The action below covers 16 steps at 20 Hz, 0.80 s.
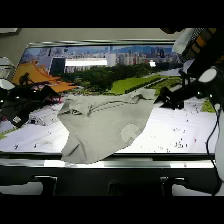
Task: Fold the clothes and pants, and hang the long-sleeved shirts on hangers.
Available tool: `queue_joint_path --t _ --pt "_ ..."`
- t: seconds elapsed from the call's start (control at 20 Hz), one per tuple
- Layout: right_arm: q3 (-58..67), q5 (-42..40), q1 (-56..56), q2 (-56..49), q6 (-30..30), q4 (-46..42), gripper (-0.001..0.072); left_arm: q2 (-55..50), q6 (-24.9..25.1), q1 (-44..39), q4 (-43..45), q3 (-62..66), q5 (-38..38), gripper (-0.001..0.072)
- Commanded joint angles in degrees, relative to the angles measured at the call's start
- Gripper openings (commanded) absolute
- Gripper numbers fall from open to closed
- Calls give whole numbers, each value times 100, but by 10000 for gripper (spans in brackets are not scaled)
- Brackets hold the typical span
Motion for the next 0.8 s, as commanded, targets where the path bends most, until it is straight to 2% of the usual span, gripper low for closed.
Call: queue_joint_path --t 0.0,0.15,0.25,0.4,0.5,0.7,0.75 --pt "-2376 -472 153 1233 -538 1231 422 566 254 518 85 -199 -461 584" --pt "-4356 -1755 1172 1893 -546 2157 421 916 358 684 81 -728 -455 583" --pt "-4996 -2461 1895 1937 -542 2535 421 1036 387 688 83 -1010 -457 583" --pt "-5200 -3281 2754 1937 -474 2706 421 1071 378 686 63 -1165 -476 584" --pt "-5200 -3755 2968 1904 -155 2603 420 1071 378 686 63 -1176 -487 584" --pt "-5200 -3869 2994 1447 -48 2695 414 1069 378 682 66 -1176 -492 584" --pt "-5200 -3939 2994 1388 -50 2736 383 1067 378 682 66 -1176 -492 584"
